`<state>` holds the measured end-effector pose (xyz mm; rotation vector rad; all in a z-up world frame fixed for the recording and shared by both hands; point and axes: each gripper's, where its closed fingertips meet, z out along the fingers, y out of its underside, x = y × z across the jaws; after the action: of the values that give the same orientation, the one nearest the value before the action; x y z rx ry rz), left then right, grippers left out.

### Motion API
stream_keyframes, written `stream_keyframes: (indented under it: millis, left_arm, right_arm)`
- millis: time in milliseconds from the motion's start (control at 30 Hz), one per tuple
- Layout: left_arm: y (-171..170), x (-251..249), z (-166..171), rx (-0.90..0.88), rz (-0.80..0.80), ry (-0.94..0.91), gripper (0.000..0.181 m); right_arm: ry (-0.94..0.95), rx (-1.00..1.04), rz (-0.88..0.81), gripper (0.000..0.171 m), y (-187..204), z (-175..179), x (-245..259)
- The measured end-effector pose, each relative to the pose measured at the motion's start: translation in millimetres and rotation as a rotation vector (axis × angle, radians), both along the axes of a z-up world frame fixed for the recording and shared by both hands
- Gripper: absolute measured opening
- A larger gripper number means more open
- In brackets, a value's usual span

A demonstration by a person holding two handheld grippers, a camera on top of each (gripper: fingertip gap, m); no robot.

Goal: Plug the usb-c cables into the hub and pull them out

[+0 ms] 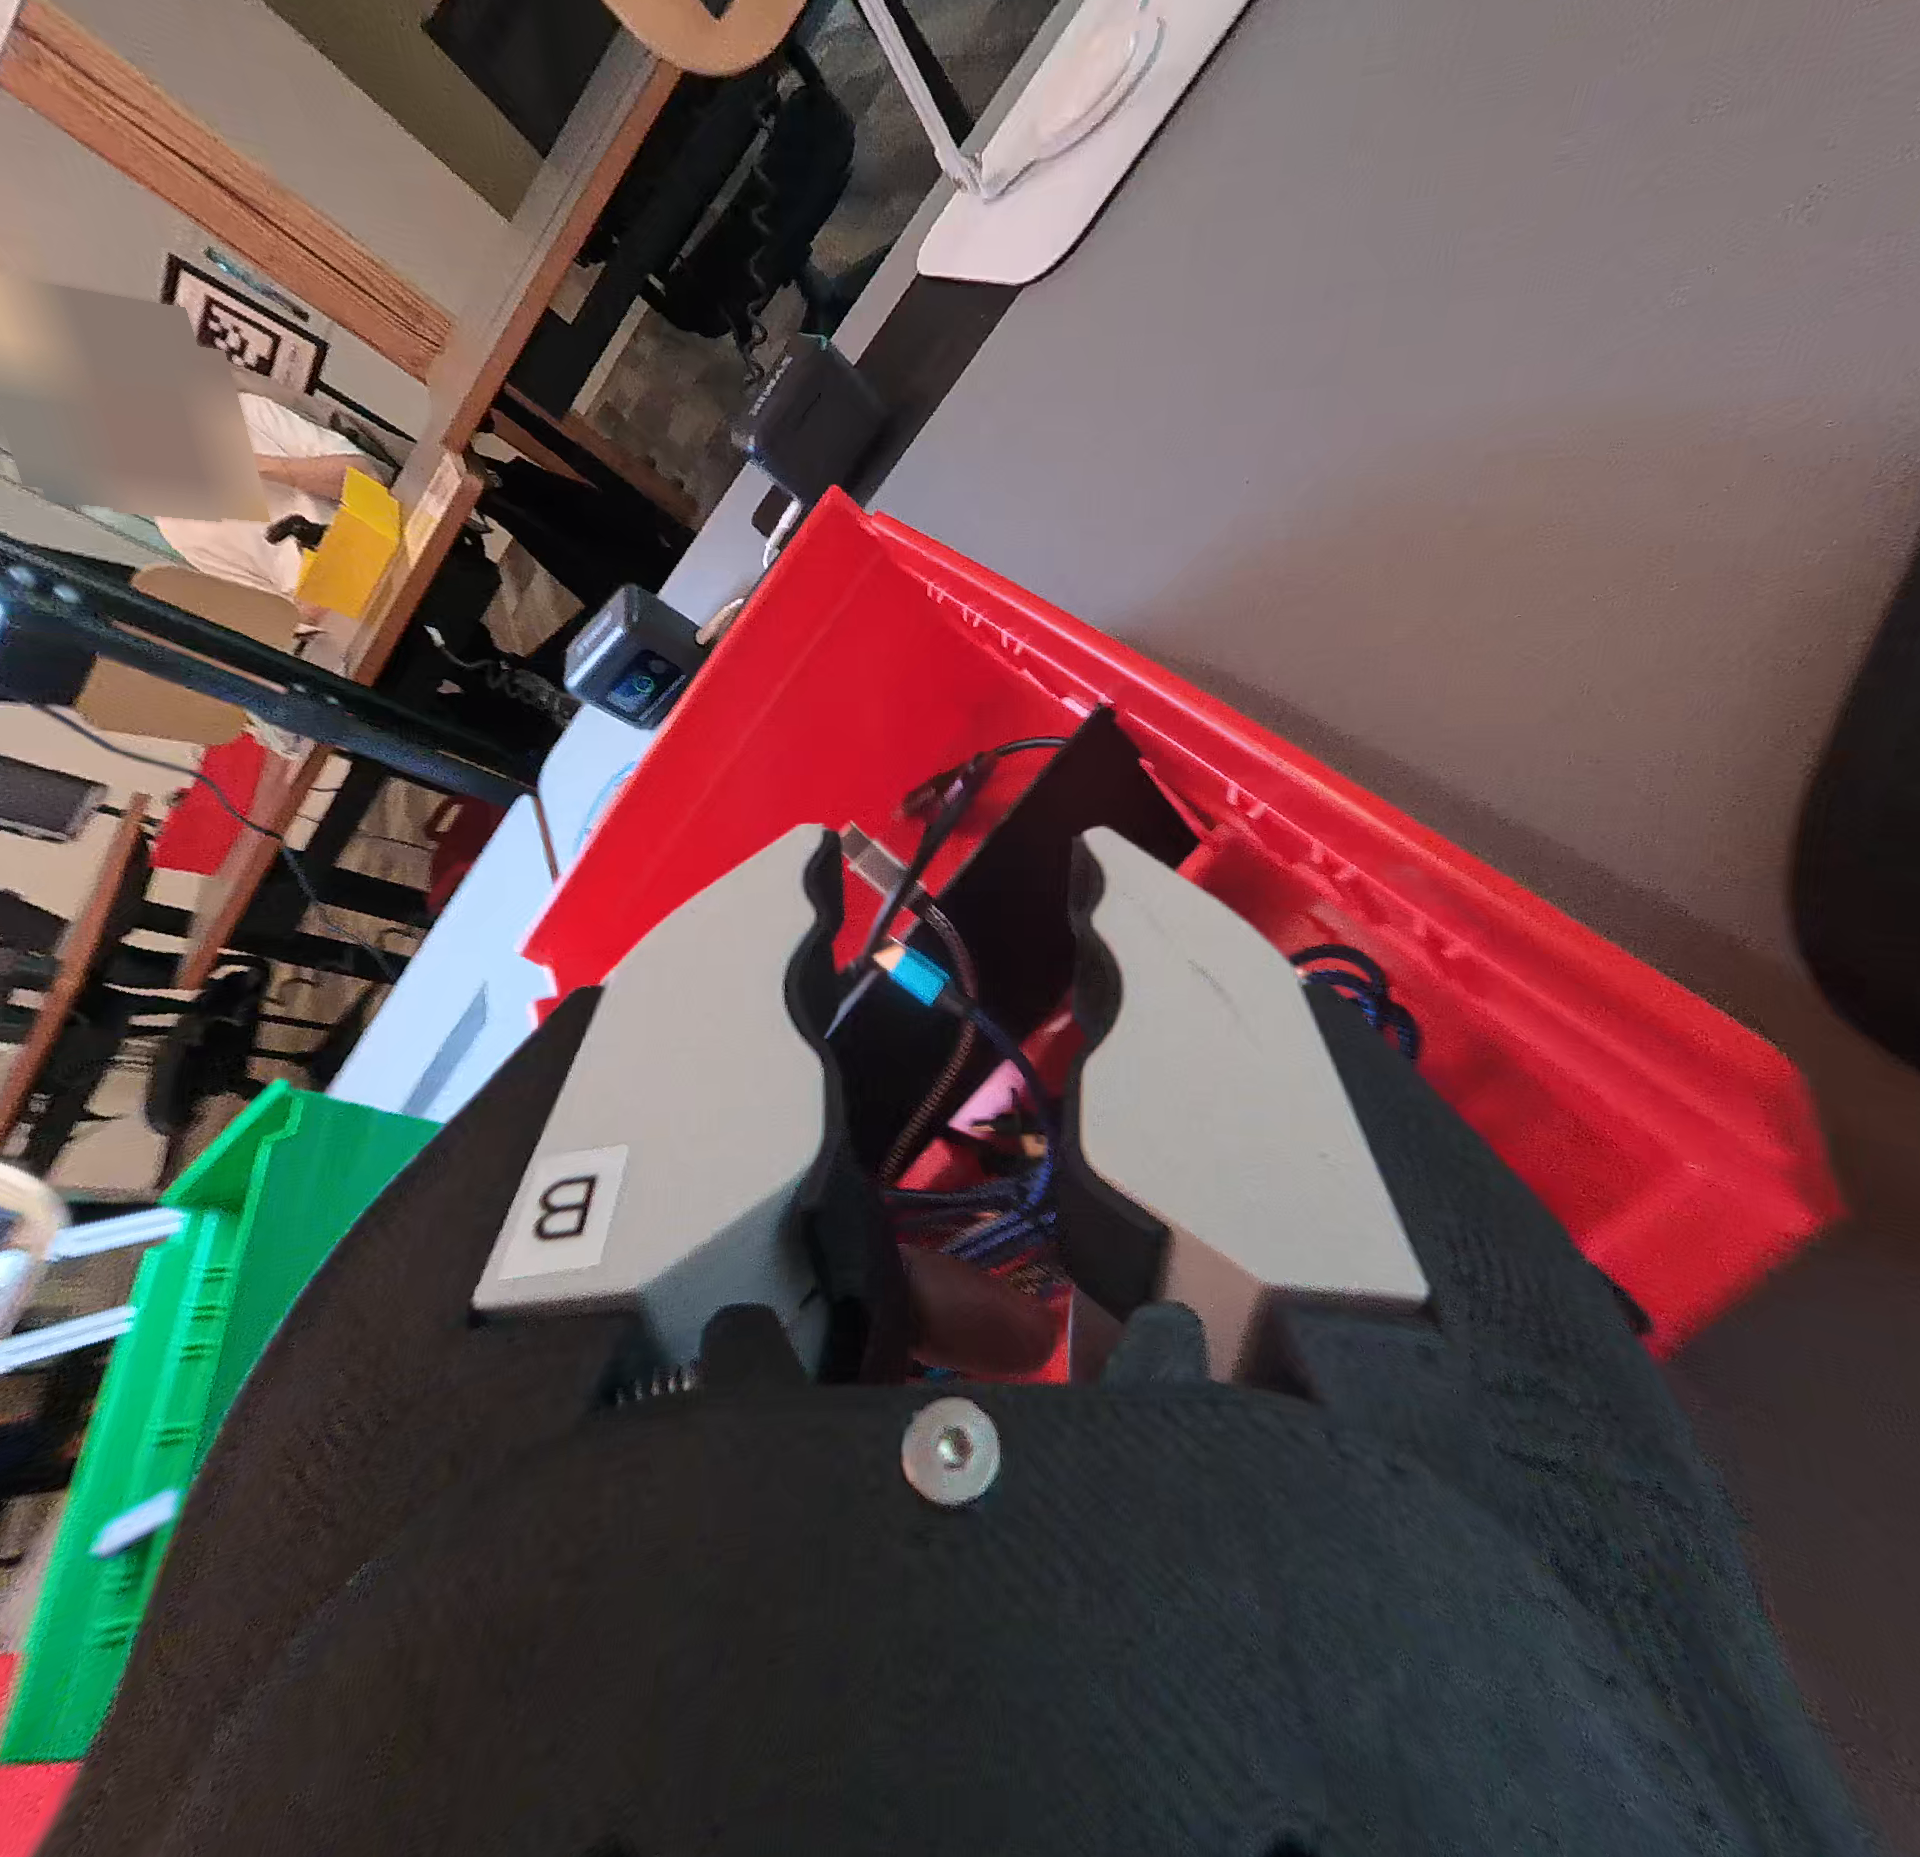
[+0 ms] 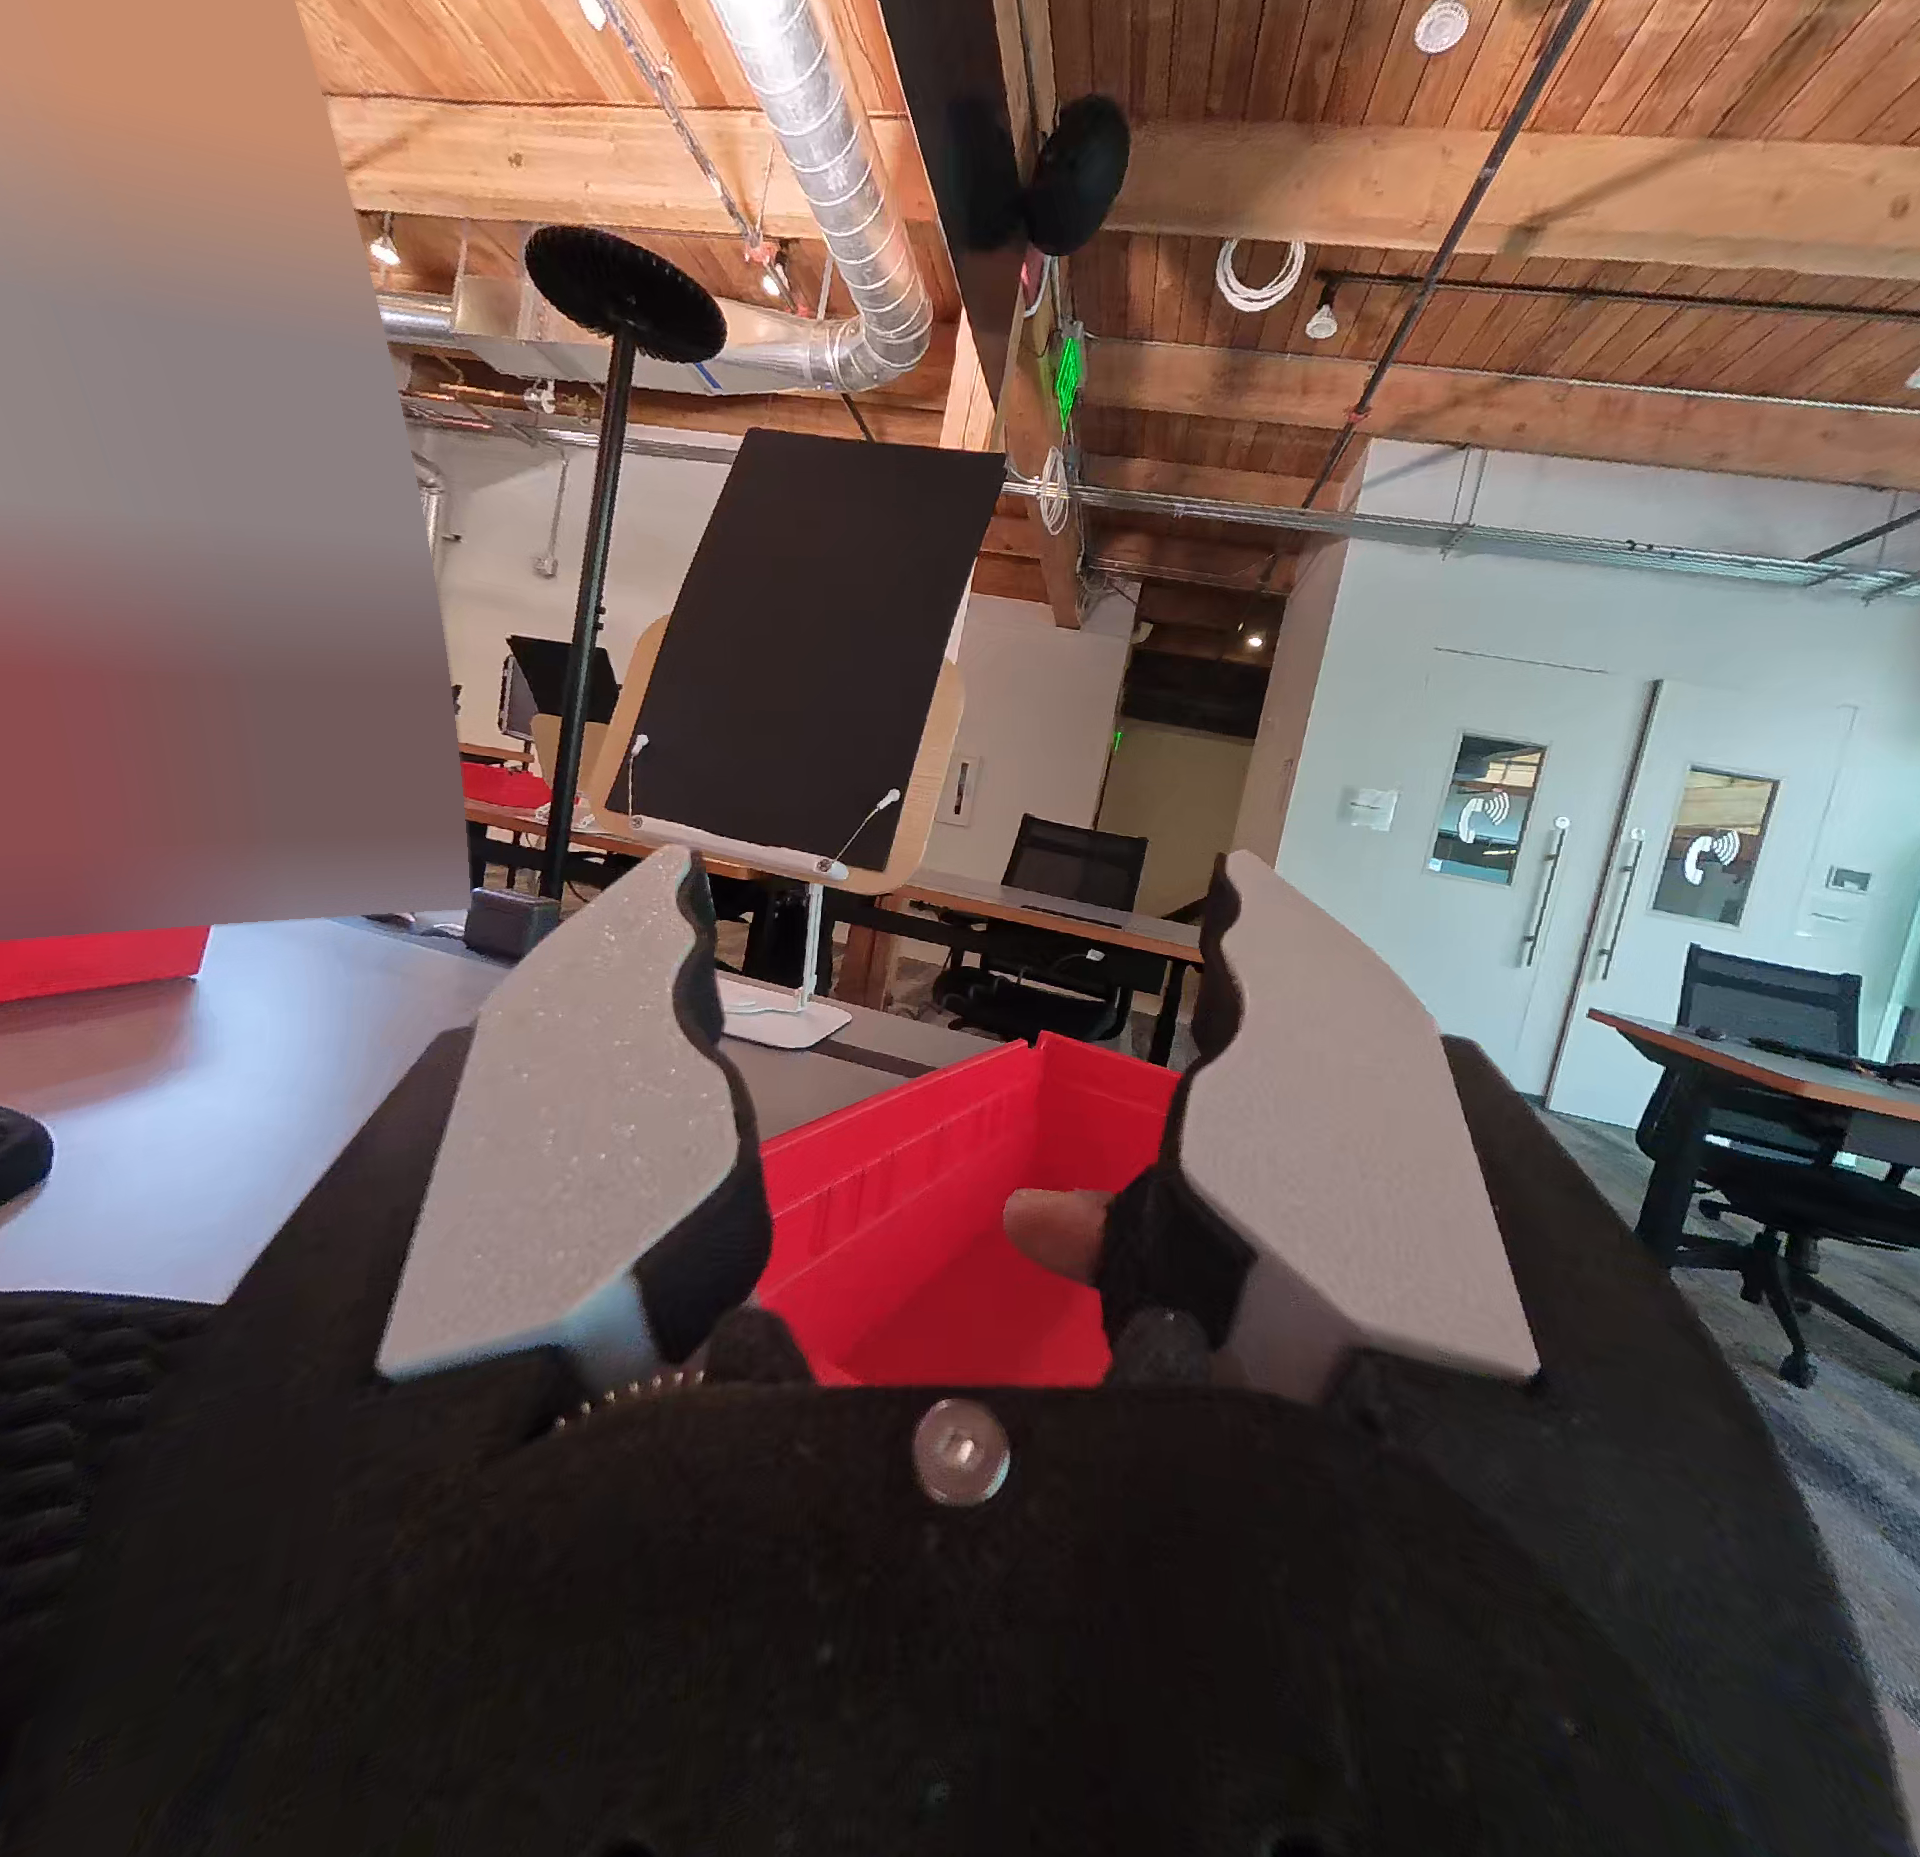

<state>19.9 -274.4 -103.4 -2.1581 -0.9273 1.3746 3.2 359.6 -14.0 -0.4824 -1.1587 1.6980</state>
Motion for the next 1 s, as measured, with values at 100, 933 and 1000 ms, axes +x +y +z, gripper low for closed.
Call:
stream_keyframes:
  millis: [100,933,1000]
  left_arm:
    - [-4,-15,-3,-0.122,-0.012,-0.054,0.034]
    - [-78,-87,75,-0.120,0.169,0.028,0.005]
    - [-80,-91,106,-0.107,0.193,0.134,0.004]
  right_arm:
    - [0.003,-0.010,-0.002,0.086,2,0,0]
    - [-0.009,0.028,-0.053,0.079,0,-6,-7]
    - [-0.031,0.035,-0.037,0.078,-5,-7,-8]
